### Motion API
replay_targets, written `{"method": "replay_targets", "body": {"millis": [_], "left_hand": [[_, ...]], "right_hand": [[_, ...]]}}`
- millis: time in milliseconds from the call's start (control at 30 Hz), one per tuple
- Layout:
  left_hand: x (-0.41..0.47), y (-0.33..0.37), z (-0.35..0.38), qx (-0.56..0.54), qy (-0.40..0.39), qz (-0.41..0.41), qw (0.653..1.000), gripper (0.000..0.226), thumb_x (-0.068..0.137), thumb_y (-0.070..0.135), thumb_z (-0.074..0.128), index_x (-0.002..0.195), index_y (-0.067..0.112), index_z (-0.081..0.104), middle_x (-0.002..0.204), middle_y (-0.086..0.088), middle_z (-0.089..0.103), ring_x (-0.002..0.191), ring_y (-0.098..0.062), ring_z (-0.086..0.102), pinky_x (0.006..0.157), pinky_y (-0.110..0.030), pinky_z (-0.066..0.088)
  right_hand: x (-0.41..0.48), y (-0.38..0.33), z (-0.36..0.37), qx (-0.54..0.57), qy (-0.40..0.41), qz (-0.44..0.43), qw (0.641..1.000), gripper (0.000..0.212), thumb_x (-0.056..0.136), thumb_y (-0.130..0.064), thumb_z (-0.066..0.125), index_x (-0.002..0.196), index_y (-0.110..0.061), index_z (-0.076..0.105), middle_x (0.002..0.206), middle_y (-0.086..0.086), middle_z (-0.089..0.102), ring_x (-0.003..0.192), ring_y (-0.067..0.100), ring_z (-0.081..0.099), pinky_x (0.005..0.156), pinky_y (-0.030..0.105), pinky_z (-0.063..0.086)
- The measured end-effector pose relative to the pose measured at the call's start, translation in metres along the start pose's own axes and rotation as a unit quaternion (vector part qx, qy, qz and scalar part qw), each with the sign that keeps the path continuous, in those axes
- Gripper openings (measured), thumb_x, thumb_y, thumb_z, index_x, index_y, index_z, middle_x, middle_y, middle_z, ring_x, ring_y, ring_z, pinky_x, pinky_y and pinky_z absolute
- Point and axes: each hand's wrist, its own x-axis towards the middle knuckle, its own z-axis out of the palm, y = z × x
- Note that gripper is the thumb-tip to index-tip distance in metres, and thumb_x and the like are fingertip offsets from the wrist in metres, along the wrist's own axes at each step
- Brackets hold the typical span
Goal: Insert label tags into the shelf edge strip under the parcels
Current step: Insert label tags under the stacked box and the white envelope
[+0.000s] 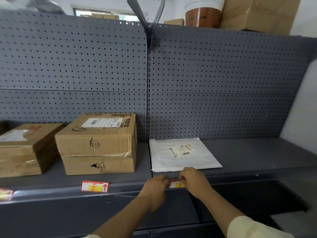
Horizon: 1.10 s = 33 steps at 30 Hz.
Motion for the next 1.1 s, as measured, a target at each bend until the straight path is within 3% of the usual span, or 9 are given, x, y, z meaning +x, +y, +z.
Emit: {"method": "replay_targets", "body": {"millis": [567,1100], "left_hand": [[-0.004,0.0,-0.006,0.001,0.002,-0.009,1.0,0.039,0.091,0.01,0.047,0.13,0.018,0.051,0.135,-0.004,0.048,0.122,-0.024,0.046,0.103,-0.035,0.039],[-0.009,0.008,-0.015,0.021,0.012,-0.012,1.0,0.043,0.092,0.012,0.052,0.134,0.021,0.049,0.137,-0.003,0.048,0.126,-0.022,0.045,0.107,-0.034,0.036]], "right_hand": [[-0.001,0.004,-0.009,0.013,0.004,0.048,0.999,0.01,0.093,-0.015,0.055,0.095,-0.018,0.064,0.102,0.001,0.064,0.088,0.014,0.061,0.076,0.026,0.053],[-0.019,-0.001,-0.018,-0.082,-0.03,0.031,0.996,0.025,0.088,-0.009,0.059,0.112,-0.017,0.062,0.116,0.005,0.061,0.103,0.019,0.058,0.084,0.03,0.05]]}}
